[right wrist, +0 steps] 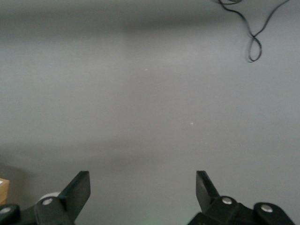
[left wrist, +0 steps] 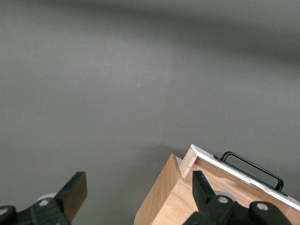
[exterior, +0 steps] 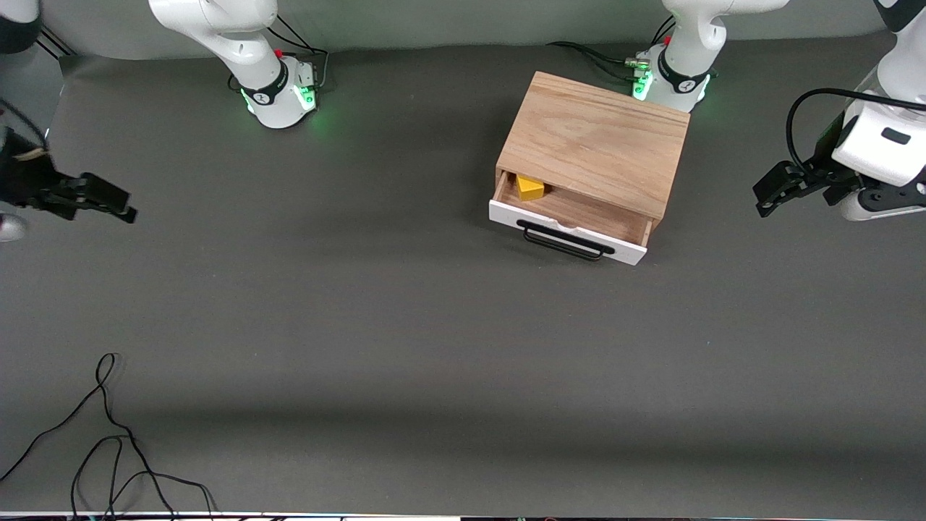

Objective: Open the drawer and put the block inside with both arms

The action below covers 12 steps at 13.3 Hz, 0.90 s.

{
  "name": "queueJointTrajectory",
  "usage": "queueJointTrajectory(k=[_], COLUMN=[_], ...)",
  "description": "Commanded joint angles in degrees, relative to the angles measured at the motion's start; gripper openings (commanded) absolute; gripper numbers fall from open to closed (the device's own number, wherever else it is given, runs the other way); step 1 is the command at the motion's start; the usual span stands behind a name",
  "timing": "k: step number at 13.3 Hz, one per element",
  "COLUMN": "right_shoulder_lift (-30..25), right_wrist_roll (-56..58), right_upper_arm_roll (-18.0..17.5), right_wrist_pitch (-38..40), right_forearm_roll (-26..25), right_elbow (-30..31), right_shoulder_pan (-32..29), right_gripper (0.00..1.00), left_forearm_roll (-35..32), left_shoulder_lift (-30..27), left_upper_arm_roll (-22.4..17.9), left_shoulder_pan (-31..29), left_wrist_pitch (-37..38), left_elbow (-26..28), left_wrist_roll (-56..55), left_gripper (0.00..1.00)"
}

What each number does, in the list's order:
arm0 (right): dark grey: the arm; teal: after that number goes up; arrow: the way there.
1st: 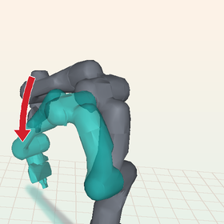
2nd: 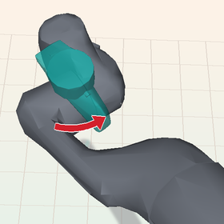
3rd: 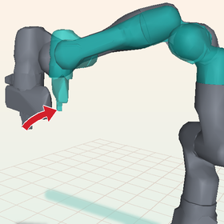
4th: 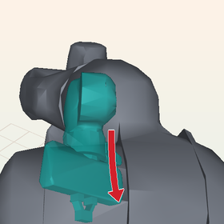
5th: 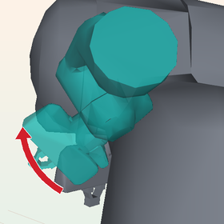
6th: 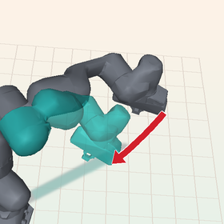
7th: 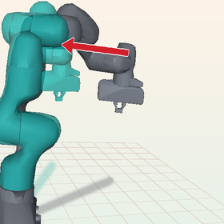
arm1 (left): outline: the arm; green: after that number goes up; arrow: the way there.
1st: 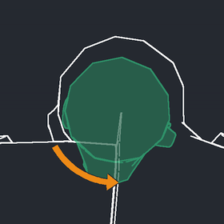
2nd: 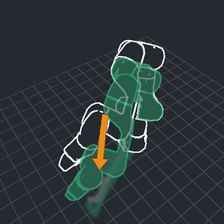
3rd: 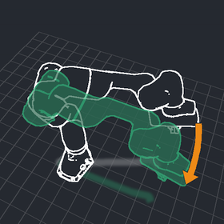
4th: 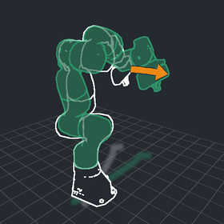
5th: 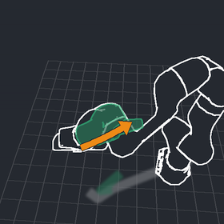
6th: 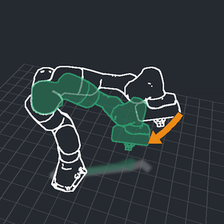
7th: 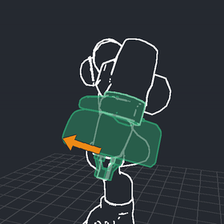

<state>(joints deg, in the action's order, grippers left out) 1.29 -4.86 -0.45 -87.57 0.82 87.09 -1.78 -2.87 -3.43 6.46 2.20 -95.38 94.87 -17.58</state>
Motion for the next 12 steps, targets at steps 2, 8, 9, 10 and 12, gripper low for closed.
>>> queueJointTrajectory(k=[2, 8, 9, 10, 12], right_shoulder_lift=[-1.03, -1.29, -1.38, -1.47, -1.38], right_wrist_roll=[5.21, 5.13, 5.13, 5.13, 5.04], right_upper_arm_roll=[3.87, 4.05, 4.14, 4.14, 4.14], right_wrist_pitch=[0.12, 1.17, 1.61, 1.96, 1.96], right_forearm_roll=[0.76, 0.24, 0.15, 0.15, 0.15], right_elbow=[1.5, 1.59, 1.59, 1.51, 1.5], right_shoulder_pan=[0.19, 0.37, 0.37, 0.28, 0.2], right_gripper=[1.0, 1.0, 1.0, 1.0, 1.0], left_forearm_roll=[-0.82, -0.12, -0.11, -0.11, -0.11], left_shoulder_lift=[-0.17, -0.26, -0.26, -0.26, -0.26], left_upper_arm_roll=[-0.22, -0.22, -0.22, -0.31, -0.22], left_shoulder_pan=[0.35, 0.18, 0.09, 0.0, 0.0], left_wrist_pitch=[-0.42, 0.9, 0.9, 0.9, 0.9], left_elbow=[0.05, 0.31, 0.31, 0.23, 0.23], left_wrist_roll=[0.35, -0.09, -0.09, -0.09, -0.09], left_gripper=[1.0, 1.0, 1.0, 1.0, 1.0])
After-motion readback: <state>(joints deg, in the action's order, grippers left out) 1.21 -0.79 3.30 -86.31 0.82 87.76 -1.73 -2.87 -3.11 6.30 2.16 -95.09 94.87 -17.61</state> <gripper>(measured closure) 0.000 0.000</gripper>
